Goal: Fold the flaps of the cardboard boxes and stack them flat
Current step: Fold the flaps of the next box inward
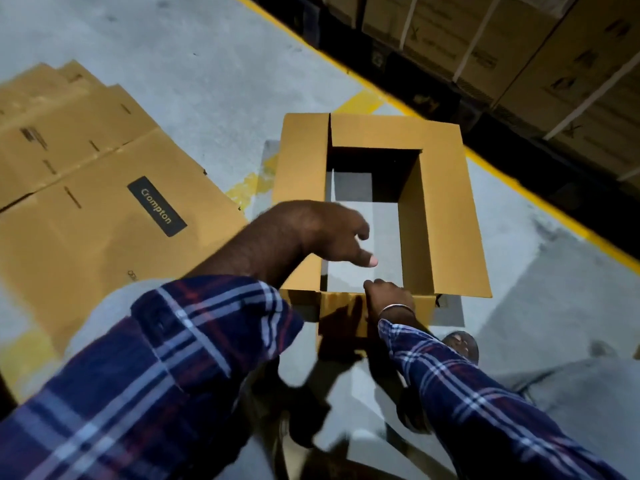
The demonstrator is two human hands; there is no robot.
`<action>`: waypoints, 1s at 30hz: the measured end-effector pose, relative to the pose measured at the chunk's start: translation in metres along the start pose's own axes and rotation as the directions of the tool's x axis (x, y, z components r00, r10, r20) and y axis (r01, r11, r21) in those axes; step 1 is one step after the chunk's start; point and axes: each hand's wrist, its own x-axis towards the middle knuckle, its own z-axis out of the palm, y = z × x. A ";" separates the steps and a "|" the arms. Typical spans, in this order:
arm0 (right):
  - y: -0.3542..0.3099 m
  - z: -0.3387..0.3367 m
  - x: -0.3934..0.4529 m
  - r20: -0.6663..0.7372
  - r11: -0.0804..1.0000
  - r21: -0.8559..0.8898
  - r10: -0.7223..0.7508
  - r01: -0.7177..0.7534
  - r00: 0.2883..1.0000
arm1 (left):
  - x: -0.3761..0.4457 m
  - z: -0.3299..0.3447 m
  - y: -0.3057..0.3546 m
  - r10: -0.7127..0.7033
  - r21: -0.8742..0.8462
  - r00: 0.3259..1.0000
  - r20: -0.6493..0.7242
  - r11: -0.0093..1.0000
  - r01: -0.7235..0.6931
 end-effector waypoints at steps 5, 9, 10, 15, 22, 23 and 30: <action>-0.008 0.003 0.014 -0.007 0.999 0.035 0.018 -0.018 1.000 | 0.024 -0.006 0.005 0.051 0.061 0.994 -0.092 0.997 -0.045; -0.008 0.012 0.016 0.032 0.998 0.057 -0.010 0.008 0.999 | 0.028 -0.009 0.002 0.053 0.077 0.997 -0.061 0.996 -0.049; -0.008 0.013 0.016 0.034 0.998 0.061 -0.010 0.008 0.999 | 0.029 -0.010 0.000 0.054 0.083 0.997 -0.060 0.995 -0.049; -0.009 0.012 0.015 0.085 1.000 0.023 -0.022 0.020 0.996 | 0.029 -0.012 -0.004 0.067 0.082 0.994 -0.082 0.995 -0.060; -0.013 0.040 -0.005 0.148 0.998 -0.003 -0.060 0.061 0.987 | 0.022 -0.014 -0.004 0.054 0.098 0.997 -0.050 0.994 -0.049; -0.014 0.045 -0.010 0.203 0.998 0.005 -0.056 0.056 0.978 | 0.022 -0.014 -0.004 0.054 0.090 0.997 -0.050 0.995 -0.049; -0.008 0.066 -0.008 0.476 0.989 -0.036 -0.108 0.142 0.873 | 0.027 -0.019 -0.004 0.070 0.099 0.997 -0.025 0.993 -0.068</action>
